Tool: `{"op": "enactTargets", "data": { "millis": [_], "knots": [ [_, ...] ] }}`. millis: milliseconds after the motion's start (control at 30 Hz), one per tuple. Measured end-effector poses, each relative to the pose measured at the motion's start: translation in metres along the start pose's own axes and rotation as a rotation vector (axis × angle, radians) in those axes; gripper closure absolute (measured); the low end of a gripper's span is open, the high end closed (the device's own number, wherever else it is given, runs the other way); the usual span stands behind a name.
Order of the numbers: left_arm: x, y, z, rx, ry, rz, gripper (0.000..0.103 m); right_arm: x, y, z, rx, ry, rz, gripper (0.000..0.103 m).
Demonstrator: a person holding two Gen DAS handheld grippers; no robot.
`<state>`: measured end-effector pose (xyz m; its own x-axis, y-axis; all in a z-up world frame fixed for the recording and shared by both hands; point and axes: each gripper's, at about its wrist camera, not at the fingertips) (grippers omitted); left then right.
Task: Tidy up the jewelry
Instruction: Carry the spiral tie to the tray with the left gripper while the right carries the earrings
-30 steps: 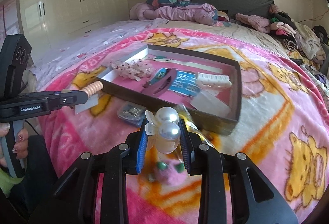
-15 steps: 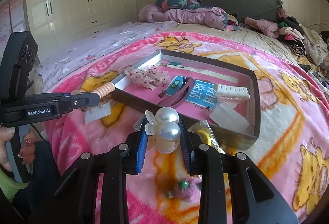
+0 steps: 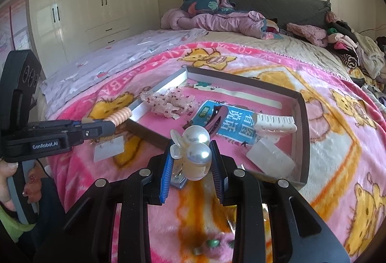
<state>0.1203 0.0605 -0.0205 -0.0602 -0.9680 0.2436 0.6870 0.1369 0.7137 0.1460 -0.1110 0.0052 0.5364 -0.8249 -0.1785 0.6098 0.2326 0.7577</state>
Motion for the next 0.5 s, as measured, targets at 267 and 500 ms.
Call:
{"op": "enactTargets", "data": {
  "millis": [267,500],
  "knots": [
    [-0.004,0.007,-0.009,-0.003,-0.001,0.007,0.087,0.008,0.014,-0.007,0.018,-0.023,-0.011,0.075],
    [-0.007,0.020,-0.019,-0.013,0.001,0.014,0.087,0.017,0.024,-0.014,0.029,-0.046,-0.029,0.075]
  ]
}}
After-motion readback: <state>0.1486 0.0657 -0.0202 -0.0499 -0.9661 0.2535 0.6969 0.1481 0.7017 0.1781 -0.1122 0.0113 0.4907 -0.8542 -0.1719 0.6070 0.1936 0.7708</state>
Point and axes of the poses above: each gripper's, at about its wrist camera, not at the fingertips, and z roughly against the way its jaws point, x to its right, y to its top, and after that the axes turned 8 degrees about -z, right-handed
